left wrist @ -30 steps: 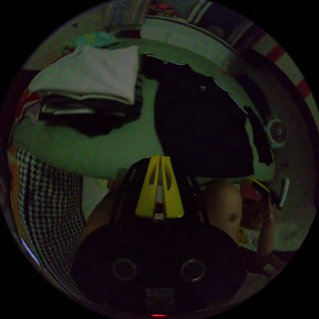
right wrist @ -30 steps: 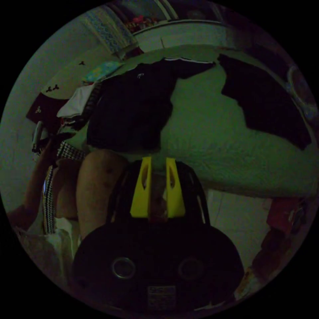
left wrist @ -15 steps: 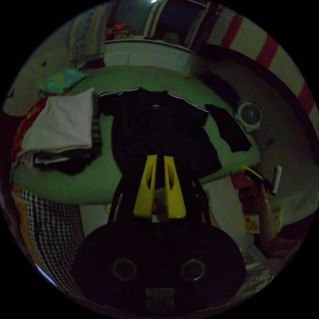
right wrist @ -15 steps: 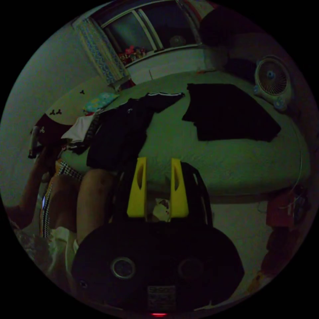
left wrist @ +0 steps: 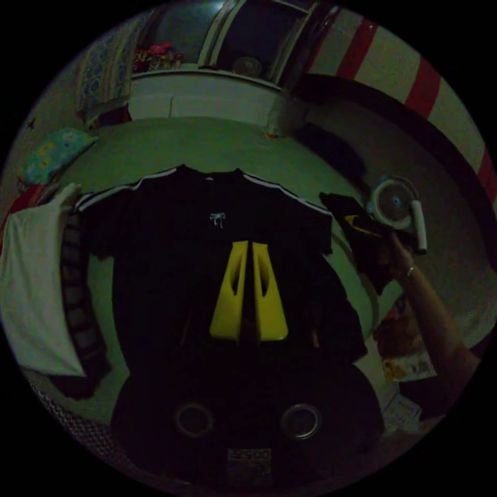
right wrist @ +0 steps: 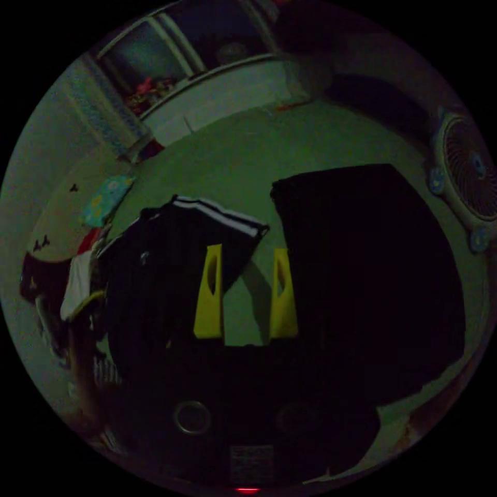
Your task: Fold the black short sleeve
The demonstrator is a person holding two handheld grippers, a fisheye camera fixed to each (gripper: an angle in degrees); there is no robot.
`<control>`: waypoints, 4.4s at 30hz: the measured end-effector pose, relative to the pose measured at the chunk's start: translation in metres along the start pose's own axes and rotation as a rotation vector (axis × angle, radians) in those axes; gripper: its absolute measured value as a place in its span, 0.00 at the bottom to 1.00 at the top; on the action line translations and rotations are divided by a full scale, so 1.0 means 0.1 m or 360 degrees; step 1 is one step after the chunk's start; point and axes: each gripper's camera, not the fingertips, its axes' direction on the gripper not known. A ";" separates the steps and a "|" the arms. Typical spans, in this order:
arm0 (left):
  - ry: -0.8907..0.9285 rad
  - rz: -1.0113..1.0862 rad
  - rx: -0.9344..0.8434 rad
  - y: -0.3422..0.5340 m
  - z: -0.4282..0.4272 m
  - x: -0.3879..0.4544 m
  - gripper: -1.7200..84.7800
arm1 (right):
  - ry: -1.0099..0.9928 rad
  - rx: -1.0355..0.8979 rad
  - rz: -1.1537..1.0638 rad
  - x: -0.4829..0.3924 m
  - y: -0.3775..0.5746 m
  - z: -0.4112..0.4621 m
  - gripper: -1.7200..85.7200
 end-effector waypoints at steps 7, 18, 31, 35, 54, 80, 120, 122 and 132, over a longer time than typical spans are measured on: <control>0.0011 -0.0008 0.0076 -0.57 0.28 -0.10 0.03 | 0.0103 -0.0017 -0.0027 -0.03 -0.48 0.39 0.05; 0.0000 -0.0048 0.0073 -1.13 0.75 -0.23 0.02 | 0.0023 0.0080 0.0133 0.19 -1.51 0.24 0.03; 0.0016 -0.0018 0.0038 -1.61 1.22 -0.34 0.02 | -0.0133 -0.0194 0.0087 0.11 -0.98 0.54 0.11; 0.0071 -0.0030 0.0038 -1.71 1.33 -0.39 0.02 | -0.0068 -0.0202 0.0125 0.04 -0.96 0.76 0.09; 0.0066 0.0016 -0.0027 -2.04 1.72 -0.73 0.02 | 0.0075 0.0108 -0.0176 -0.60 -1.46 0.67 0.14; 0.0131 -0.0073 -0.0006 -2.07 1.76 -1.61 0.02 | -0.0024 0.0221 -0.0504 -3.35 -1.54 1.27 0.02; -0.0209 -0.0592 0.0112 -1.51 0.89 -4.27 0.10 | -0.0280 -0.0011 -0.1066 -6.16 -1.49 2.75 0.10; -0.0166 -0.0655 0.0131 -1.46 0.84 -4.50 0.10 | -0.0341 -0.0078 -0.1182 -6.59 -1.55 2.98 0.13; -0.0161 -0.0611 0.0055 -1.52 0.89 -4.94 0.11 | -0.0341 -0.0406 -0.1234 -8.16 -1.81 4.38 0.13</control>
